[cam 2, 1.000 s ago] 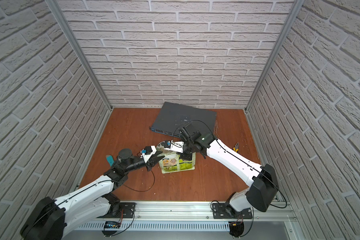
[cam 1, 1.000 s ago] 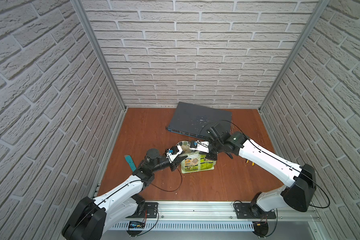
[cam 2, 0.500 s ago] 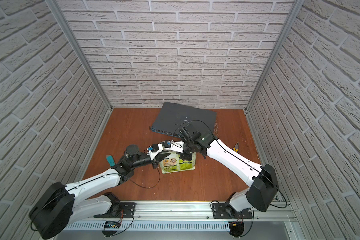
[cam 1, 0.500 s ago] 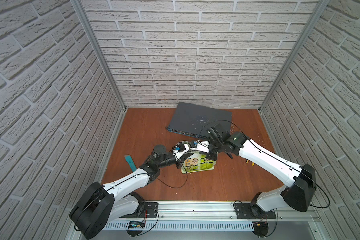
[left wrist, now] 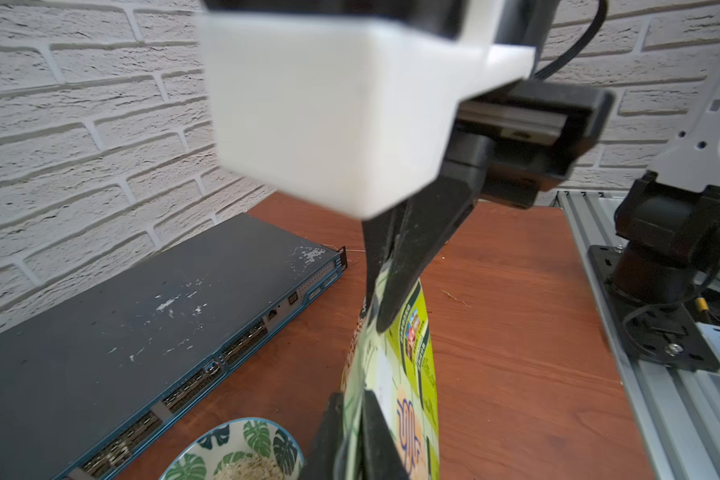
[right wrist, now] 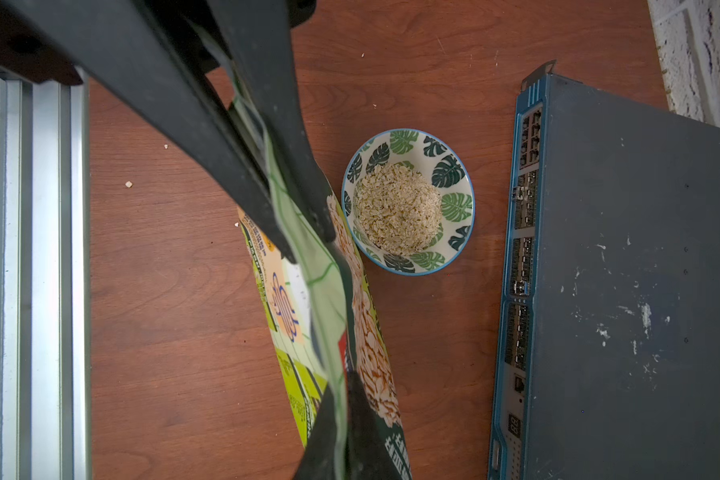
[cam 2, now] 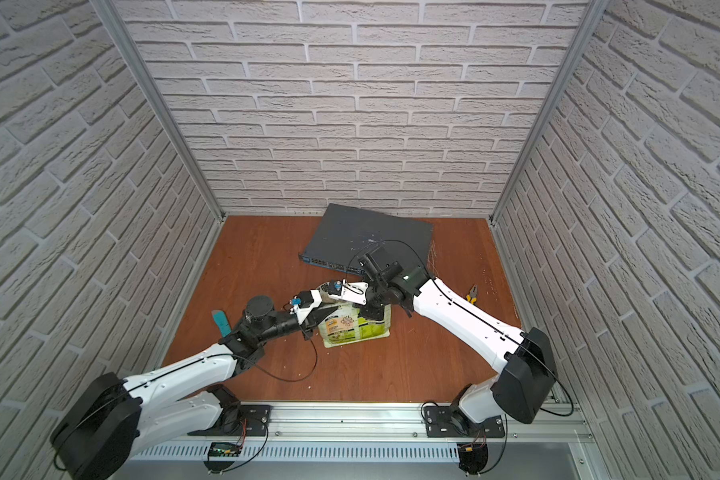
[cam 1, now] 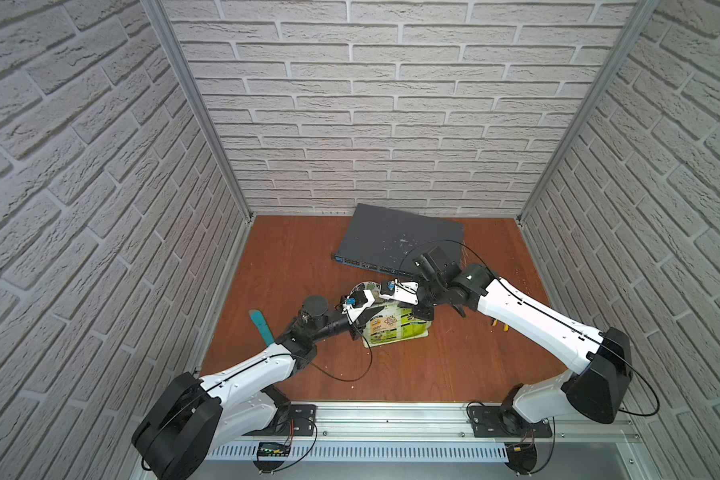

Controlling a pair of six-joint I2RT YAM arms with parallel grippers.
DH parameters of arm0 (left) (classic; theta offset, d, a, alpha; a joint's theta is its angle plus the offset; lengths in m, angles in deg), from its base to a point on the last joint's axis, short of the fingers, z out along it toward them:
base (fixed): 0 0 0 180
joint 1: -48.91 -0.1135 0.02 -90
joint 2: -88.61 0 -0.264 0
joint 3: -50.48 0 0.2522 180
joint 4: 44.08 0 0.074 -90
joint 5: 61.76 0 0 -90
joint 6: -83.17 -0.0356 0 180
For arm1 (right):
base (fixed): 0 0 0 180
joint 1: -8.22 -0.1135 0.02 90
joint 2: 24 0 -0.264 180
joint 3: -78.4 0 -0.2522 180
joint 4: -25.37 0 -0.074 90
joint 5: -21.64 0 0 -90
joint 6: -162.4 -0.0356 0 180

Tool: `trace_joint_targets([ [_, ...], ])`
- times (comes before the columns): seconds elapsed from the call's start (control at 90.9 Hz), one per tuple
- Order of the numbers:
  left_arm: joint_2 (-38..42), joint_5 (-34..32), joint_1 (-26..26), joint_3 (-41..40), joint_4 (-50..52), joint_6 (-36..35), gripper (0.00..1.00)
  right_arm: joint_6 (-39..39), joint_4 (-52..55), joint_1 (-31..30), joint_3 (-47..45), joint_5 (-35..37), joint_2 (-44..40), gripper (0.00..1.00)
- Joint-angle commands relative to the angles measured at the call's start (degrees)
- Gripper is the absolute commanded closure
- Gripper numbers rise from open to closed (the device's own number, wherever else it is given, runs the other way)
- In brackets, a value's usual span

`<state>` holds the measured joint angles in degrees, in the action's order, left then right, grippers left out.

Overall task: Pour the oats into the breakfast bowl
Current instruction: Close the oats bag at the center of the board.

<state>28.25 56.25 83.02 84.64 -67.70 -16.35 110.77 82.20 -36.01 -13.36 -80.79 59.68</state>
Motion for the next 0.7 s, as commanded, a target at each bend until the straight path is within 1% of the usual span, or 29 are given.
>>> trace_joint_targets([
  [0.0, 3.3, -3.0, -0.3, -2.2, 0.1, 0.0, 0.88, -1.2, -1.6, 0.3, -0.3, 0.7, -1.1, 0.97],
  [0.088, 5.9, -4.0, -0.5, -3.1, 1.9, -0.2, 0.91, -1.3, -1.8, 0.3, -0.2, 0.9, -1.0, 0.96],
  [0.165, 8.1, -4.6, -0.5, -3.9, 2.9, -0.8, 1.00, -1.4, -2.2, 0.2, 0.0, -0.4, -1.2, 0.93],
  [0.319, 9.9, -4.6, -0.5, -4.1, 3.7, -1.3, 1.00, -0.6, -4.3, -1.1, 0.3, -4.1, -0.8, 0.83],
  [0.539, 8.6, -3.9, -0.5, -3.7, 2.4, -1.3, 1.00, 0.7, -5.4, -3.5, 2.9, -6.8, 2.7, 0.79],
  [0.594, 8.2, -3.8, -0.5, -3.6, 2.2, -1.3, 1.00, 1.2, -5.8, -4.2, 3.5, -7.1, 3.4, 0.80],
  [0.693, 7.9, -3.5, -0.6, -3.4, 2.0, -1.3, 1.00, 1.5, -5.5, -4.7, 4.6, -6.7, 4.4, 0.96],
])
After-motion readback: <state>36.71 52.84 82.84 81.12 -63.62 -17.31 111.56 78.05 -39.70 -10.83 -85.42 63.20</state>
